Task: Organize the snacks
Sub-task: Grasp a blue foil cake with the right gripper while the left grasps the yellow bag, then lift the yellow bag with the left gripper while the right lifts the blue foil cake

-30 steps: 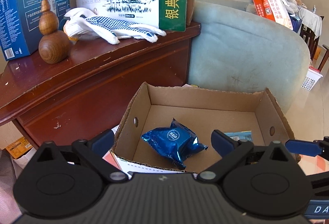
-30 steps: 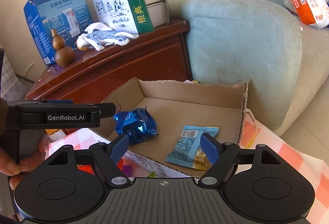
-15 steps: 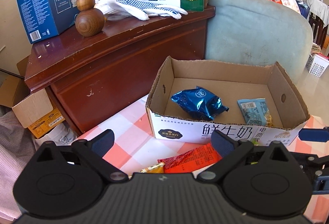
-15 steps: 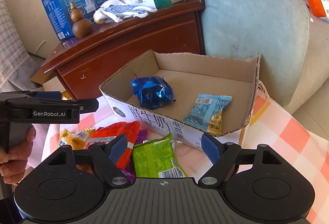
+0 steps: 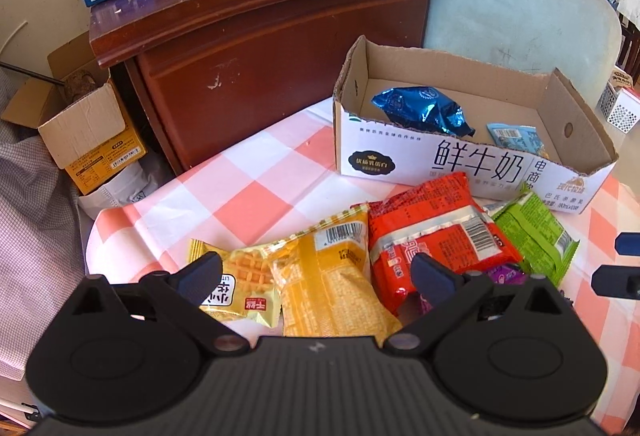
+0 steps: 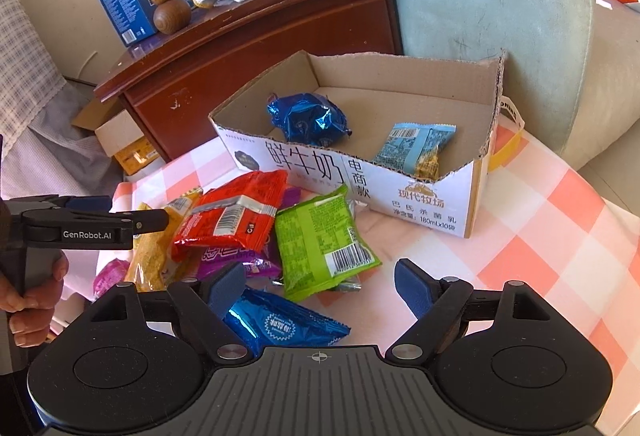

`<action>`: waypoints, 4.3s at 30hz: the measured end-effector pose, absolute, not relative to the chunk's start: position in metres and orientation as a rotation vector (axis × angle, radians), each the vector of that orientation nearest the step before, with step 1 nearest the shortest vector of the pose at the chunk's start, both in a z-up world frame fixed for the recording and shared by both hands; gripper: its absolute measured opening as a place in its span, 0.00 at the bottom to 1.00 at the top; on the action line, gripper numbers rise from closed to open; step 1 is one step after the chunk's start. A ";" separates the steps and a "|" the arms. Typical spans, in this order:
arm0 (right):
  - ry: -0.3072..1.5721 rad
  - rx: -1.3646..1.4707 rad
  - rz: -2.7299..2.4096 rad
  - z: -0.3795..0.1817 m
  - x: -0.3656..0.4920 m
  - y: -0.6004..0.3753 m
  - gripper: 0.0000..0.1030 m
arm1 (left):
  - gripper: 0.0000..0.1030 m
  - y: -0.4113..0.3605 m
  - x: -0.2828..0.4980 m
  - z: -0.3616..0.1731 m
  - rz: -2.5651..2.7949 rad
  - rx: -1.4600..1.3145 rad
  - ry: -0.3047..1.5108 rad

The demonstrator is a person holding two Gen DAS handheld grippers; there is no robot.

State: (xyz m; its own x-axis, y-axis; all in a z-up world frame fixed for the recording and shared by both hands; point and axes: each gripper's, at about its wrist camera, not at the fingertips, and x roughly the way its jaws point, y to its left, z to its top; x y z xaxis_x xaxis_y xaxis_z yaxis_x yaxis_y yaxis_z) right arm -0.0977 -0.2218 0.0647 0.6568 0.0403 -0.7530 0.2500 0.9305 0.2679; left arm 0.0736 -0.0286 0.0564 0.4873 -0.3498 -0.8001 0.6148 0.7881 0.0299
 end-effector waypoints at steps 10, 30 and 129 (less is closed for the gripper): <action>0.980 0.487 -0.066 0.049 -0.105 -0.214 0.81 | 0.97 -0.029 0.075 0.037 -0.628 0.346 0.960; 1.046 0.594 -0.109 0.021 -0.079 -0.193 0.81 | 0.96 -0.046 0.072 0.014 -0.580 0.466 0.949; 0.836 0.143 -0.029 0.064 -0.084 -0.170 0.60 | 0.48 -0.034 -0.003 0.056 -0.631 0.449 0.680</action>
State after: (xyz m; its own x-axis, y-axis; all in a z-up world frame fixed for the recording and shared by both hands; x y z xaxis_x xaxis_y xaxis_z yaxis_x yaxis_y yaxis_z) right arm -0.0840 -0.1702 0.0637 0.6704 0.0306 -0.7414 0.0819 0.9900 0.1150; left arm -0.0029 -0.0341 0.0559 0.6066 -0.3857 -0.6952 0.6649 0.7254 0.1778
